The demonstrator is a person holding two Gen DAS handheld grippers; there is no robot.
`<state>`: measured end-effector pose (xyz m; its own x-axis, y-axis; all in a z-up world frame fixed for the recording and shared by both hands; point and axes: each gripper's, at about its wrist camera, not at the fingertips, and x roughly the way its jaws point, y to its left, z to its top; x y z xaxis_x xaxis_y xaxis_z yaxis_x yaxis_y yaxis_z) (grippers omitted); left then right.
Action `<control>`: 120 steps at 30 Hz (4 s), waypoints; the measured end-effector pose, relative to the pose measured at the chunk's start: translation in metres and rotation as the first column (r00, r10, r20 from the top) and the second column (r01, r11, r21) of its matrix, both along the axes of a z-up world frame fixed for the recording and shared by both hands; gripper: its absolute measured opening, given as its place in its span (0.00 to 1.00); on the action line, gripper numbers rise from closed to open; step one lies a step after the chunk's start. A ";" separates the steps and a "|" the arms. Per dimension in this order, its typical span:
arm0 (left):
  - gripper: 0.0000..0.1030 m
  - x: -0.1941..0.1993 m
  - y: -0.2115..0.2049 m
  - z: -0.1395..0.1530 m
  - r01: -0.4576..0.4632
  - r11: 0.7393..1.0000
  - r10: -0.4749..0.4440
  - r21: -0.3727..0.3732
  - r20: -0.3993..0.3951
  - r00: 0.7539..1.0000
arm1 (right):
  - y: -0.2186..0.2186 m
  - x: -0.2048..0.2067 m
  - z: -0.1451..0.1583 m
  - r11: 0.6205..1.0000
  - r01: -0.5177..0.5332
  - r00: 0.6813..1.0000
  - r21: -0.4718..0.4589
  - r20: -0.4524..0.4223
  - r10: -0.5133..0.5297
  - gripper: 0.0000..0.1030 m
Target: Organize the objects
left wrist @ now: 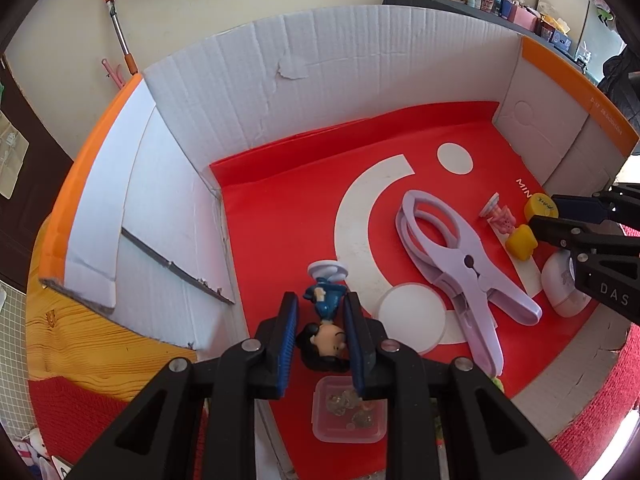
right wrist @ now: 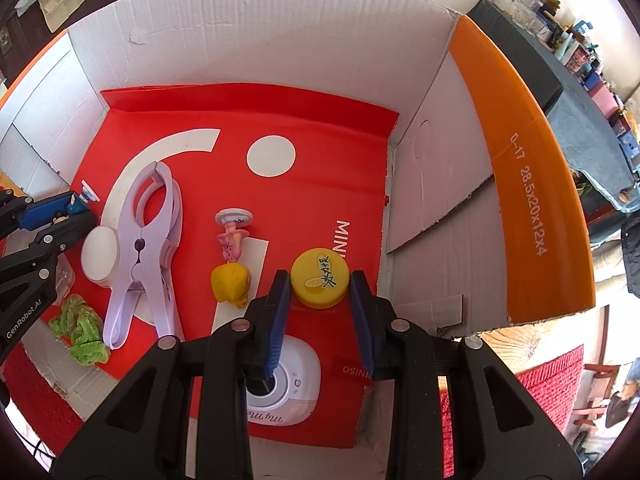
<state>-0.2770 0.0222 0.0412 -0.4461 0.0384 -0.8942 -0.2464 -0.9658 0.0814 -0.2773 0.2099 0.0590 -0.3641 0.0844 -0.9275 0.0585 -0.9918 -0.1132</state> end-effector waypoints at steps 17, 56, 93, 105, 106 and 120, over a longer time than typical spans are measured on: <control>0.23 -0.006 -0.006 0.007 -0.004 1.000 0.004 0.003 -0.002 1.000 | -0.006 0.002 0.001 1.000 0.001 1.000 -0.004 0.004 -0.001 0.28; 0.38 0.000 -0.013 0.038 -0.005 0.999 0.010 0.040 -0.111 0.994 | -0.010 0.032 0.044 0.998 -0.047 0.989 -0.029 -0.139 0.043 0.65; 0.94 0.177 -0.024 0.081 -0.019 0.972 0.125 0.232 -0.449 0.885 | 0.000 0.197 0.104 0.989 -0.096 0.815 -0.116 -0.579 0.011 0.95; 0.94 0.203 -0.012 0.011 -0.048 0.970 0.119 0.239 -0.291 0.949 | 0.017 0.214 0.022 0.975 0.014 0.871 -0.224 -0.475 -0.122 0.95; 0.94 0.205 -0.009 0.009 -0.046 0.972 0.114 0.230 -0.292 0.950 | 0.020 0.214 0.017 0.973 0.018 0.878 -0.232 -0.462 -0.126 0.95; 0.94 0.200 0.030 -0.015 0.063 0.982 -0.027 0.180 -0.194 0.981 | 0.030 0.216 0.012 0.967 0.039 0.887 -0.251 -0.437 -0.149 0.95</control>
